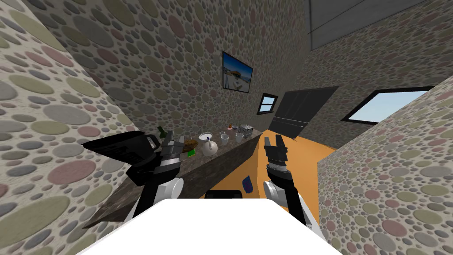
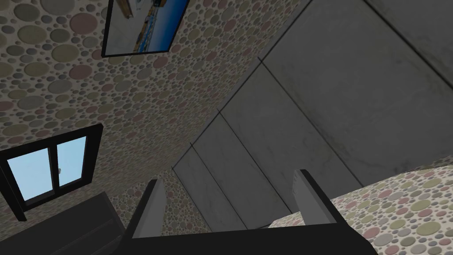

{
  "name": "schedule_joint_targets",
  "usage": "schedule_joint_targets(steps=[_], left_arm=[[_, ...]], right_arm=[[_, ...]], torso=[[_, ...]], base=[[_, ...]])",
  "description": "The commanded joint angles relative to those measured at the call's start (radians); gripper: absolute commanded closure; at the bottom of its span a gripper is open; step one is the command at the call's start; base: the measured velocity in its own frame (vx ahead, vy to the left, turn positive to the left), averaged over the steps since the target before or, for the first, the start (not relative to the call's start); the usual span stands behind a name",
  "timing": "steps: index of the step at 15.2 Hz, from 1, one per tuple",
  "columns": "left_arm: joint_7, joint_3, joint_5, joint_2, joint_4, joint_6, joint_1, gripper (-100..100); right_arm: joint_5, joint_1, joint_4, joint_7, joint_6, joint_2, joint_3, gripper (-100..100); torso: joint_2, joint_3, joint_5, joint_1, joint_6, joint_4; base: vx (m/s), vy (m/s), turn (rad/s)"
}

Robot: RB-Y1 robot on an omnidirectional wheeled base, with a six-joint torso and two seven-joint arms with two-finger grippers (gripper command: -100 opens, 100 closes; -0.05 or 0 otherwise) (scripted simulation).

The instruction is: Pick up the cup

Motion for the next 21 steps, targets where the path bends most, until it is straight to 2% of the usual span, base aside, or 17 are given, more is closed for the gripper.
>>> schedule_joint_targets(steps=[1,2,3,4,5,6,10,11,12,13,14,15,16,18,19,20,21], left_arm=[[0.009,0.004,0.007,0.049,0.0,0.016,-0.004,-100],[0.009,0.004,0.007,0.049,0.0,0.016,-0.004,-100],[0.017,0.008,0.015,0.083,0.001,0.032,-0.008,-100],[0.017,0.008,0.015,0.083,0.001,0.032,-0.008,-100],[0.029,0.013,0.024,0.117,0.001,0.053,-0.013,-100],[0.029,0.013,0.024,0.117,0.001,0.053,-0.013,-100],[0.079,0.035,0.066,0.214,0.004,0.141,-0.035,-100],[0.079,0.035,0.066,0.214,0.004,0.146,-0.035,-100],[0.1,0.045,0.083,0.244,0.005,0.18,-0.044,-100],[0.1,0.045,0.083,0.244,0.005,0.185,-0.044,-100],[0.123,0.055,0.103,0.274,0.006,0.218,-0.054,-100],[0.123,0.055,0.103,0.274,0.006,0.229,-0.054,-100],[0.148,0.066,0.123,0.302,0.007,0.254,-0.065,-100],[0.148,0.066,0.123,0.302,0.007,0.276,-0.065,-100],[0.174,0.078,0.145,0.329,0.009,0.308,-0.077,-100],[0.174,0.078,0.145,0.329,0.009,0.326,-0.077,-100],[0.202,0.091,0.168,0.356,0.011,0.351,-0.089,-100]], right_arm=[[0.0,0.0,0.0,0.0,0.0,0.0,0.0,0],[0.0,0.0,0.0,0.0,0.0,0.0,0.0,0],[0.0,0.0,0.0,0.0,0.0,0.0,0.0,0],[0.0,0.0,0.0,0.0,0.0,0.0,0.0,0],[0.0,0.0,0.0,0.0,0.0,0.0,0.0,0],[0.0,0.0,0.0,0.0,0.0,0.0,0.0,0],[0.0,0.0,0.0,0.0,0.0,0.0,0.0,0],[0.0,0.0,0.0,0.0,0.0,0.0,0.0,0],[0.0,0.0,0.0,0.0,0.0,0.0,0.0,0],[0.0,0.0,0.0,0.0,0.0,0.0,0.0,0],[0.0,0.0,0.0,0.0,0.0,0.0,0.0,0],[0.0,0.0,0.0,0.0,0.0,0.0,0.0,0],[0.0,0.0,0.0,0.0,0.0,0.0,0.0,0],[0.0,0.0,0.0,0.0,0.0,0.0,0.0,0],[0.0,0.0,0.0,0.0,0.0,0.0,0.0,0],[0.0,0.0,0.0,0.0,0.0,0.0,0.0,0],[0.0,0.0,0.0,0.0,0.0,0.0,0.0,0]], torso=[[0.0,0.0,0.0,0.0,0.0,0.0],[0.0,0.0,0.0,0.0,0.0,0.0],[0.0,0.0,0.0,-0.001,0.0,0.0],[0.0,0.0,0.0,-0.001,0.0,0.0],[0.0,0.0,0.0,-0.001,0.0,0.0],[-0.001,0.0,0.0,-0.002,0.0,0.0],[-0.001,0.0,-0.001,-0.004,0.0,0.0],[-0.001,-0.001,-0.001,-0.004,0.0,0.0],[-0.002,-0.001,-0.001,-0.004,0.0,0.0],[-0.002,-0.001,-0.001,-0.004,0.0,0.0],[-0.002,-0.001,-0.001,-0.004,0.0,0.0],[-0.002,-0.001,-0.001,-0.005,0.0,0.0],[-0.002,-0.001,-0.001,-0.005,0.0,0.0],[-0.002,-0.001,-0.001,-0.005,0.0,0.0],[-0.001,-0.001,-0.001,-0.004,0.0,0.0],[-0.002,-0.001,-0.001,-0.004,0.0,0.0],[-0.002,-0.001,-0.001,-0.004,0.0,0.0]], base=[[0.005,-0.013,-0.029],[0.006,-0.019,-0.029],[0.006,-0.025,-0.033],[0.007,-0.027,-0.025],[0.011,-0.033,-0.043],[0.012,-0.033,-0.036],[0.012,-0.059,-0.065],[0.023,-0.057,-0.047],[0.026,-0.058,-0.074],[0.024,-0.057,-0.066],[0.024,-0.069,-0.094],[0.021,-0.067,-0.071],[0.02,-0.066,-0.069],[0.017,-0.054,-0.048],[0.023,-0.047,-0.081],[0.021,-0.054,-0.081],[0.025,-0.065,-0.079]])
